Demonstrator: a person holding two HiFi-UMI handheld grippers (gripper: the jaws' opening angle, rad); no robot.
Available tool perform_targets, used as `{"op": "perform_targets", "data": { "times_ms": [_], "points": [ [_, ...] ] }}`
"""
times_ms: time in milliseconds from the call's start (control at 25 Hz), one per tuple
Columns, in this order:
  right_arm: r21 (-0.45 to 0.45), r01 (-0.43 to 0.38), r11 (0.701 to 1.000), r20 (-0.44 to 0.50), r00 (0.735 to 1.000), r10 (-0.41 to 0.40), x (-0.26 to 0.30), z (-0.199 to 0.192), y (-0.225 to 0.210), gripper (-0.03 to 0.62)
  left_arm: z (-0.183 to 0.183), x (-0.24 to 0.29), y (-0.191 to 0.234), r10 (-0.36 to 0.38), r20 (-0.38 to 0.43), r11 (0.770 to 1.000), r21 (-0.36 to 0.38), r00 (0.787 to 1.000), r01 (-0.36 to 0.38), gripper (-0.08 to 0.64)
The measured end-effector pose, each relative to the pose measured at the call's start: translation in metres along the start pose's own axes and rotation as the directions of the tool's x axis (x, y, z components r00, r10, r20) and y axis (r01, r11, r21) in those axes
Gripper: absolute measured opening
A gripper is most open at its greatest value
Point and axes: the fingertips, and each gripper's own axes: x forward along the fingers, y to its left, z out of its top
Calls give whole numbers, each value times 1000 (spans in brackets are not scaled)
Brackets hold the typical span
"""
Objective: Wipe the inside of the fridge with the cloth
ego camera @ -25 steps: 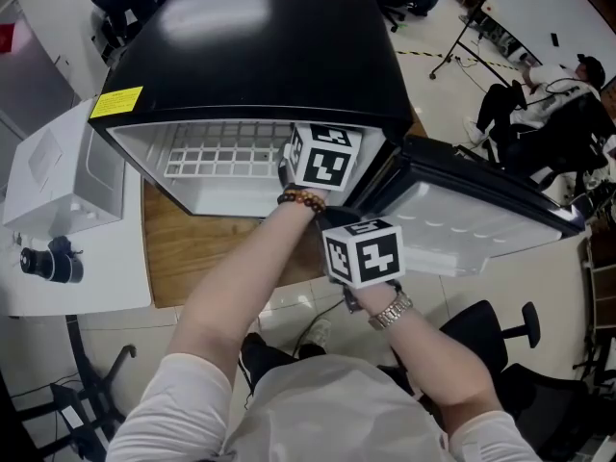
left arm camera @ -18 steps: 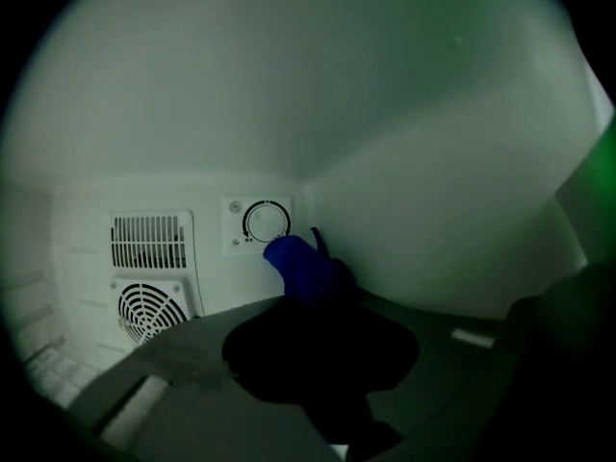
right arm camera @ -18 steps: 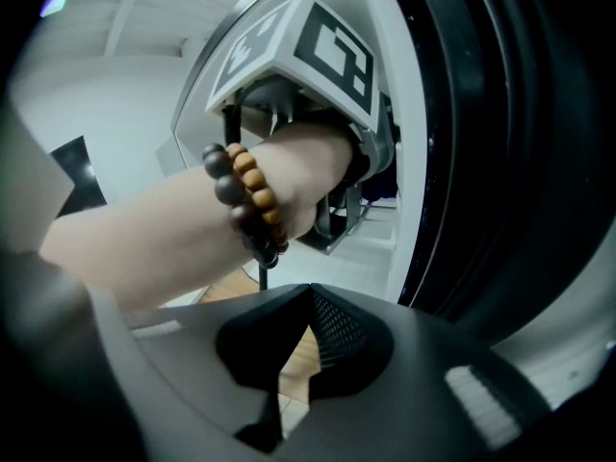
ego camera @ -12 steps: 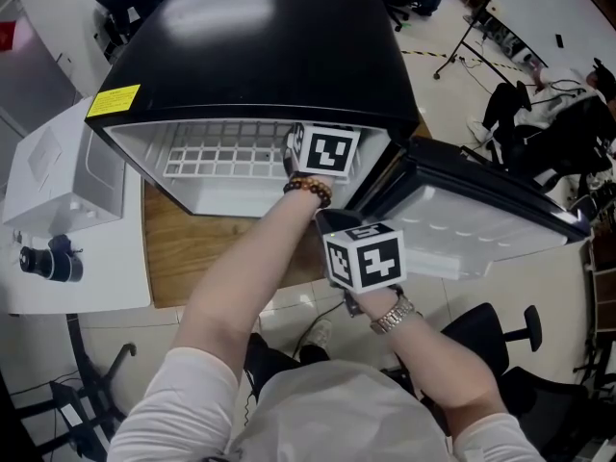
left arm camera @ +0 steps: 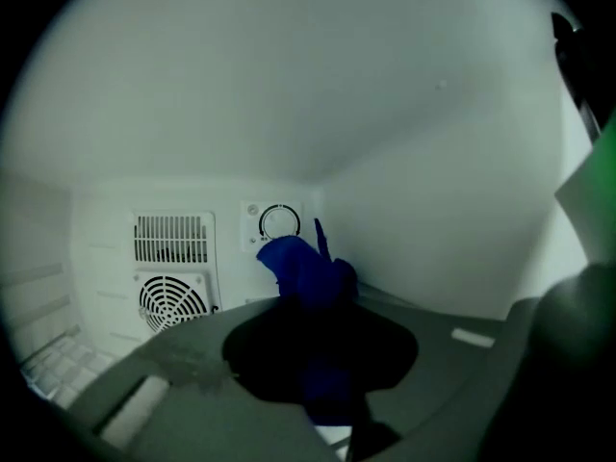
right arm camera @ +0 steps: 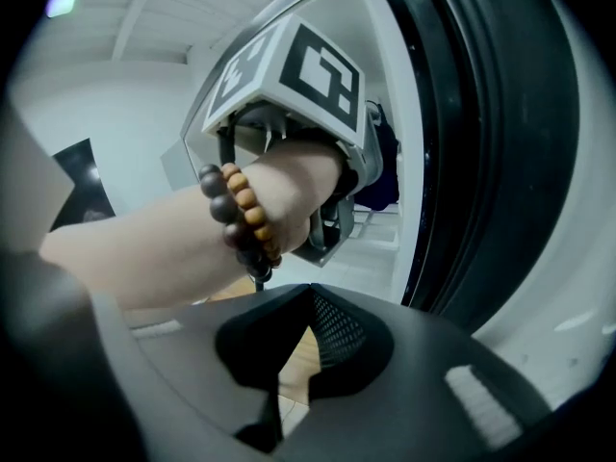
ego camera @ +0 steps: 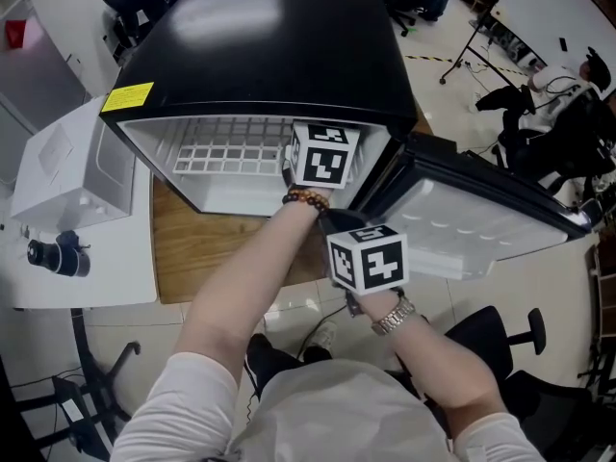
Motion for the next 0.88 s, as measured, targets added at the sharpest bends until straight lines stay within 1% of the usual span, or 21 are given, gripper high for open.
{"op": "perform_targets", "data": {
  "times_ms": [320,560,720,880],
  "points": [
    [-11,-18,1000,45,999,18,-10,-1,13,2,-4,-37,-5,-52,10,999,1,999,52,71],
    [-24,-5,1000,121,993,8,-26,6,17,2,-11,-74,-1,-94,10,995,12,996,94,71],
    [-66,3,998,189,982,9,-37,18,25,2,-16,-105,5,-122,9,992,29,992,122,71],
    [-114,7,993,275,961,25,-45,36,35,8,-20,-140,12,-174,8,984,47,985,174,71]
  ]
}}
